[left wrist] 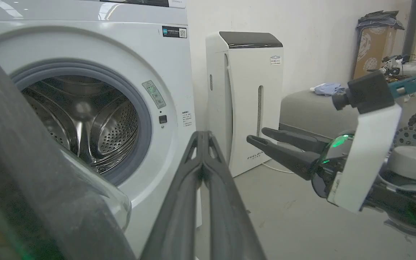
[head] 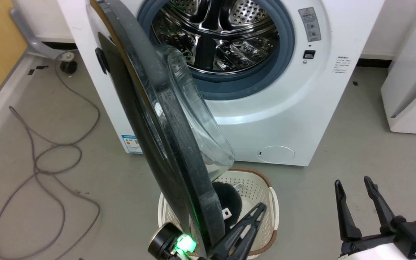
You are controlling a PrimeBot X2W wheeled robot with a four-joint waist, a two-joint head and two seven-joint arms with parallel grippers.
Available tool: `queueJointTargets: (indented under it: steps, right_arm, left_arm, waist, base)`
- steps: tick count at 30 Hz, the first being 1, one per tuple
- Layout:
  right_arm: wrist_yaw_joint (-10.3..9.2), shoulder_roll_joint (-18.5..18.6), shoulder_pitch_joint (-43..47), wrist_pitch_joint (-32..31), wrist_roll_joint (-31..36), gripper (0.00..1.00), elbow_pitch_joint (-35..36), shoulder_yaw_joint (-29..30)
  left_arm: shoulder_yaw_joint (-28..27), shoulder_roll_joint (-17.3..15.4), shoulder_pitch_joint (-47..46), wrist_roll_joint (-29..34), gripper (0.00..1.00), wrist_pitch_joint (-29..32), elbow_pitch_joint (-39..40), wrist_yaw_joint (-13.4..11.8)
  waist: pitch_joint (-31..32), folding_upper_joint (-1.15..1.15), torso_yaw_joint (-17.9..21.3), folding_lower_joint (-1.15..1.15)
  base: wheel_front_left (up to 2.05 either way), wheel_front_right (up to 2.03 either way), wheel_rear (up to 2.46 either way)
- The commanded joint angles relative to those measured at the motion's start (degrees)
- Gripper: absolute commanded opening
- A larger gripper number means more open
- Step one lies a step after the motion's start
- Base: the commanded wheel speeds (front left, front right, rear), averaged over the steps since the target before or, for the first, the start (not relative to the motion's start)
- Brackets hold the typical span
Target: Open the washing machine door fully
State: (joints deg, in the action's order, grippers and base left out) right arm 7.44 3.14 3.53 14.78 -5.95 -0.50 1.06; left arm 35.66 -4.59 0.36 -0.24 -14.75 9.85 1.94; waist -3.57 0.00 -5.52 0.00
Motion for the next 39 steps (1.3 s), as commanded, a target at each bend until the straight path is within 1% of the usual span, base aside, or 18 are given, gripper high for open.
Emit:
queueJointTargets:
  steps: [1,7,13,17,18,23,29,33,39]
  right_arm:
    - [0.05,-0.26,-0.55,0.22,-0.11,1.00,-0.35,-0.01]
    - [0.05,-0.26,0.00,0.22,0.23,1.00,-0.77,0.66]
    - [0.05,-0.26,-0.37,0.22,0.40,1.00,-0.55,2.01]
    - [0.05,-0.26,-0.03,0.22,0.18,1.00,-0.42,2.79]
    - [0.05,-0.26,-0.03,0.22,0.18,1.00,-0.42,2.79]
    - [0.05,-0.26,-0.21,0.22,0.06,1.00,-0.43,2.79]
    - [0.05,-0.26,-0.64,0.22,-0.23,1.00,-0.18,2.53]
    - [0.05,-0.26,-0.77,0.22,-0.32,1.00,-0.21,2.52]
    - [0.05,-0.26,-0.91,0.22,-0.21,1.00,-0.27,2.25]
  left_arm:
    - [-0.61,-0.26,0.86,-0.50,0.00,-0.25,-1.08,-0.60]
    - [-2.82,-0.16,1.40,-1.94,0.00,-0.25,-4.62,-1.62]
    - [-4.83,-0.03,0.84,-2.50,0.00,-0.25,-6.20,-1.87]
    - [-5.20,0.05,0.86,-2.40,0.00,-0.25,-6.03,-1.65]
    - [-5.20,0.05,0.86,-2.40,0.00,-0.25,-6.03,-1.65]
    - [-4.99,-0.06,1.15,-1.89,0.00,-0.25,-5.29,-1.12]
    - [-3.96,-0.20,1.92,-0.97,0.00,-0.25,-3.72,-0.80]
    - [-3.55,-0.22,2.97,-0.75,0.00,-0.25,-3.08,-1.25]
    - [-5.16,-0.53,4.14,-1.26,0.00,-0.25,-2.96,-2.54]
  waist:
    - [0.22,0.00,-0.32,0.00]
    - [0.69,0.00,-2.14,0.00]
    - [0.26,0.00,-4.63,0.00]
    - [-0.02,0.00,-6.87,0.00]
    - [-0.02,0.00,-6.87,0.00]
    - [-0.56,0.00,-10.49,0.00]
    - [-0.98,0.00,-15.71,0.00]
    - [-1.12,0.00,-18.94,0.00]
    - [-1.40,0.00,-22.57,0.00]
  base:
    - [0.00,0.00,0.00]
    - [0.00,0.00,0.00]
    - [0.00,0.00,0.00]
    - [0.00,0.00,0.00]
    - [0.00,0.00,0.00]
    - [0.00,0.00,0.00]
    - [0.00,0.00,0.00]
    - [0.00,0.00,0.00]
    - [0.00,0.00,0.00]
